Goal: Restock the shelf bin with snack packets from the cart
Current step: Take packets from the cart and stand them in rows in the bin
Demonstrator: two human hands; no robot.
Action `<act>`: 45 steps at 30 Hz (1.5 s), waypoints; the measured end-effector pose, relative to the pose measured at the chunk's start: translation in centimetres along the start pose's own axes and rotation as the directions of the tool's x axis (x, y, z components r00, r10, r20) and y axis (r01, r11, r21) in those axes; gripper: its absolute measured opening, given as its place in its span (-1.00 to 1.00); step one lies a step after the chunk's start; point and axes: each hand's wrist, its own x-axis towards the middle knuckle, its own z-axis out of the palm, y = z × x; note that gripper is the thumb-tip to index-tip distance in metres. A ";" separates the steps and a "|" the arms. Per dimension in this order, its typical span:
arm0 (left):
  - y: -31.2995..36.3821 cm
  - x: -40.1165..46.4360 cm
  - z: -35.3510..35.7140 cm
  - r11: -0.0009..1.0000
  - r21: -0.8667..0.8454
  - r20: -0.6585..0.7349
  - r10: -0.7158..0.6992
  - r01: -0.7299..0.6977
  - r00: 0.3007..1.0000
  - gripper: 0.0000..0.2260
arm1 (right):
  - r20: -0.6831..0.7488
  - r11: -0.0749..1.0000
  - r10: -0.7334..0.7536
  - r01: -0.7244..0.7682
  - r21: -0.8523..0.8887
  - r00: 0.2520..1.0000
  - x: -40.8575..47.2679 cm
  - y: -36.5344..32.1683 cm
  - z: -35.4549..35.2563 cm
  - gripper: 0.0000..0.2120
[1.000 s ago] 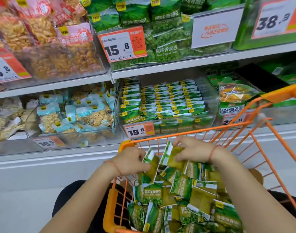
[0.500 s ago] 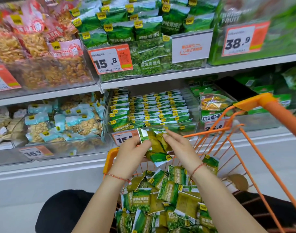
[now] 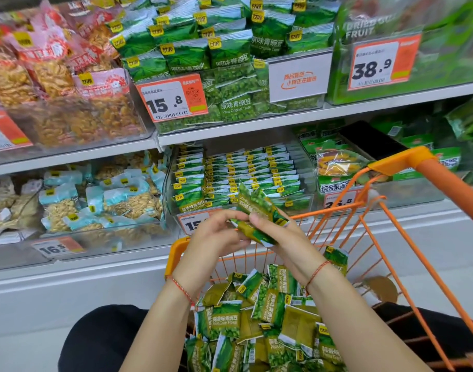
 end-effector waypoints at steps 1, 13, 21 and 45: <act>-0.4 -0.1 0.1 0.995 0.088 -0.008 0.053 -0.052 0.999 -0.78 | -0.030 1.000 0.003 -0.002 0.014 1.000 0.1 0.1 -0.1 -0.44; -2.1 0.1 -1.6 0.998 -0.062 -0.163 -0.012 0.002 0.987 -0.71 | -0.236 0.977 0.163 -0.125 0.170 0.958 0.9 0.5 -1.2 -0.27; -2.9 0.1 -1.8 0.912 -0.408 -0.200 -0.123 0.032 0.972 -0.74 | -0.289 0.978 0.180 -0.140 0.153 0.940 1.1 1.0 -1.5 -0.47; -3.6 0.6 -1.6 0.988 -0.140 -0.376 0.009 -0.067 0.927 -0.83 | -0.240 0.974 0.212 -0.224 -0.024 0.947 1.1 1.7 -1.2 -0.70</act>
